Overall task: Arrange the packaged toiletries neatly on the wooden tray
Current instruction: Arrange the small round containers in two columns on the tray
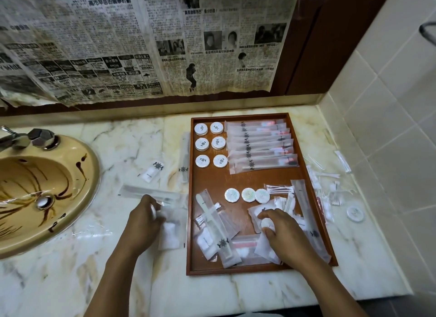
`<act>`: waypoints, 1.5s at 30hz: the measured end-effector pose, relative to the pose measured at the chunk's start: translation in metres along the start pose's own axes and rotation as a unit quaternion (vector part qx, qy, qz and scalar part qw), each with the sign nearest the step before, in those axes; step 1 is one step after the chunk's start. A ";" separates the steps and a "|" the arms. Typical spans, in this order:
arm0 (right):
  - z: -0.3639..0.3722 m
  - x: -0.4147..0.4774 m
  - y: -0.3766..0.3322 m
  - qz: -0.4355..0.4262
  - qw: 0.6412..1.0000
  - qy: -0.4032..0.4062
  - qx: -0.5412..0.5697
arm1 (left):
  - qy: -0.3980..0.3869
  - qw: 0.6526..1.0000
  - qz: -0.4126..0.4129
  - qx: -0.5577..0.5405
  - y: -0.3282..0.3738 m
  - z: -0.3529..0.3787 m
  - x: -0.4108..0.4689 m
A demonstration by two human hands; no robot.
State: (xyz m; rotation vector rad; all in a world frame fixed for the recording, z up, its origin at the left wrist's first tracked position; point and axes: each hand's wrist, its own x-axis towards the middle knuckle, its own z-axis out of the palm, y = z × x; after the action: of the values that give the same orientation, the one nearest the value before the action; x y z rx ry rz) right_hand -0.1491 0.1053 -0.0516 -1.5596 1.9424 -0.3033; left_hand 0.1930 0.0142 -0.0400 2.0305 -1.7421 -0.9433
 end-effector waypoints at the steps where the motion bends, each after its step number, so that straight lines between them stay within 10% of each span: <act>1: 0.000 0.000 0.000 0.001 1.000 0.000 0.002 | -0.002 1.000 -0.010 -0.009 -0.001 0.000 0.002; 17: -0.002 0.000 -0.001 0.008 1.000 0.008 0.017 | 0.098 0.994 -0.040 0.016 0.007 0.014 0.020; 38: -0.025 0.007 -0.007 0.060 0.977 0.069 0.195 | 0.032 0.998 -0.049 -0.004 0.048 0.007 0.028; 45: -0.033 0.031 -0.061 0.028 0.953 0.016 0.302 | -0.001 0.961 -0.030 -0.274 0.119 0.001 0.017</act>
State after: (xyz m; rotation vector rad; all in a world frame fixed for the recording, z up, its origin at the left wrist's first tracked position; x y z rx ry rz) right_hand -0.1233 0.0524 -0.0030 -1.0954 1.6885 -0.8155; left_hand 0.1023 -0.0279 0.0273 1.7164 -1.2364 -1.2749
